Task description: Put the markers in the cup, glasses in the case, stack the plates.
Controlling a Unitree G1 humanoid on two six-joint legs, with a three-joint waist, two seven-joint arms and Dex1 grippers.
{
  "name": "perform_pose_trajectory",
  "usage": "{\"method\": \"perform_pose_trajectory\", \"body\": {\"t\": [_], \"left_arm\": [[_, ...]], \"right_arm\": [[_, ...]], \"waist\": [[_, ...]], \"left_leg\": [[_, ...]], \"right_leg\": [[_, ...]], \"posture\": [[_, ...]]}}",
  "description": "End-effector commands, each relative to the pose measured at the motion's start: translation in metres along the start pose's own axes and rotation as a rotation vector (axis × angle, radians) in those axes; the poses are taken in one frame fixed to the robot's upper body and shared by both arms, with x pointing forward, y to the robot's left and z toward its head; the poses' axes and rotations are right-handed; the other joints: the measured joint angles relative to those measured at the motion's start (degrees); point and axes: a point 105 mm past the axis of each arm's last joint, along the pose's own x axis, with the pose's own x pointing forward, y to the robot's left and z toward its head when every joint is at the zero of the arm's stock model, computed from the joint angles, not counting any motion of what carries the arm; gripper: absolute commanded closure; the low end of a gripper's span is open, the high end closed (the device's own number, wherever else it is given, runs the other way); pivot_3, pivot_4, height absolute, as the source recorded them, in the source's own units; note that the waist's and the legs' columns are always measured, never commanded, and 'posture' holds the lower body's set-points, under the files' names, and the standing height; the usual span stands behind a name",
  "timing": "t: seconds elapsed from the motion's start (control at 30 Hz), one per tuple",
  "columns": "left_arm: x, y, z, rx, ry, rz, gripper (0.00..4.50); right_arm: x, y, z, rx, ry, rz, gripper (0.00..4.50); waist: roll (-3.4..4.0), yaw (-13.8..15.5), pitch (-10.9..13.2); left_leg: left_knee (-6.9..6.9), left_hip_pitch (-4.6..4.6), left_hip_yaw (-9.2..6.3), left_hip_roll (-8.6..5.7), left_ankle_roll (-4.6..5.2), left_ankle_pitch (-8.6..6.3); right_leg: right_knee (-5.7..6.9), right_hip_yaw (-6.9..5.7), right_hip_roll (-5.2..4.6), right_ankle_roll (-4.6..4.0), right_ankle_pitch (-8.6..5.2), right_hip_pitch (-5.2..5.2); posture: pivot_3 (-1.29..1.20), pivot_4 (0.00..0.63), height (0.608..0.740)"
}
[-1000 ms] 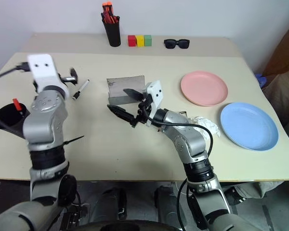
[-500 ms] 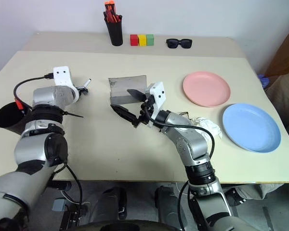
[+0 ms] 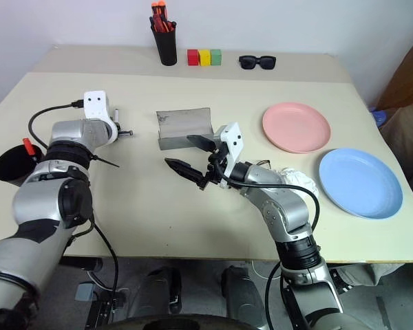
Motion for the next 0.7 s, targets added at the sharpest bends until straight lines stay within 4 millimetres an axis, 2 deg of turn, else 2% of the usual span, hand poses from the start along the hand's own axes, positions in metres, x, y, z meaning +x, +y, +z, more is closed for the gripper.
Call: {"method": "perform_pose_trajectory", "body": {"t": [0.03,0.13,0.2,0.27,0.33,0.4,0.5,0.6,0.7], "left_arm": [[-0.024,-0.005,0.067,0.022,-0.337,-0.004,4.48],[-0.059,-0.001,0.096,-0.037,-0.577,-0.017,4.48],[-0.096,0.011,0.112,-0.047,-0.755,0.029,4.48],[-0.135,0.029,0.118,-0.020,-0.906,0.138,4.48],[-0.166,0.046,0.116,-0.003,-1.002,0.256,4.48],[-0.192,0.067,0.102,0.002,-1.035,0.392,4.48],[-0.224,0.089,0.062,0.109,-1.007,0.585,4.48],[-0.233,0.096,0.038,0.145,-0.962,0.657,4.48],[-0.233,0.102,0.010,0.181,-0.887,0.709,4.48]], "right_arm": [[0.002,0.008,0.014,-0.035,-0.044,0.039,0.00],[0.004,0.010,0.013,-0.041,-0.033,0.067,0.00],[0.004,0.015,0.008,-0.072,0.000,0.110,0.00],[0.004,0.019,0.003,-0.095,0.025,0.148,0.00],[0.004,0.021,0.001,-0.103,0.034,0.169,0.00],[0.005,0.023,0.000,-0.104,0.035,0.184,0.00],[0.007,0.028,-0.002,-0.091,0.034,0.211,0.00],[0.010,0.030,-0.003,-0.082,0.032,0.230,0.00],[0.013,0.034,-0.001,-0.072,0.020,0.258,0.00]], "waist": [[-0.03,0.0,0.0],[-0.01,-0.3,0.0],[0.00,-0.4,0.0],[0.01,-0.5,0.0],[0.01,-0.4,0.0],[0.00,-0.2,0.0],[0.07,-0.4,-0.1],[-0.09,0.3,-0.1],[-0.14,0.1,-0.1]], "left_leg": [[-0.01,-0.01,0.00,0.00,0.00,0.00],[-0.03,-0.03,0.03,0.02,-0.01,0.00],[-0.04,0.01,0.08,0.04,-0.01,0.01],[-0.05,0.04,0.14,0.07,-0.02,0.01],[-0.04,0.06,0.14,0.07,-0.02,0.01],[0.00,0.08,0.14,0.07,-0.02,0.01],[0.01,0.17,0.22,0.06,0.02,-0.01],[0.07,0.14,0.12,0.07,0.01,-0.01],[0.14,0.17,0.08,0.05,0.01,0.00]], "right_leg": [[0.00,0.00,0.00,0.00,0.00,-0.01],[0.00,0.03,0.00,0.00,0.00,-0.04],[0.00,0.09,0.01,0.00,0.00,-0.04],[0.01,0.13,0.02,0.00,0.01,-0.05],[0.04,0.15,0.02,0.00,0.01,-0.04],[0.06,0.15,0.02,0.00,0.01,-0.03],[0.01,0.23,-0.02,0.00,0.01,0.06],[0.04,0.11,-0.02,-0.01,0.01,0.08],[0.00,0.10,-0.05,-0.06,0.01,0.18]], "posture": [[0.00,0.150,0.722],[0.00,0.150,0.722],[0.00,0.150,0.722],[0.00,0.150,0.722],[0.00,0.150,0.722],[0.00,0.150,0.722],[0.00,0.150,0.722],[0.00,0.150,0.722],[0.00,0.150,0.722]]}}
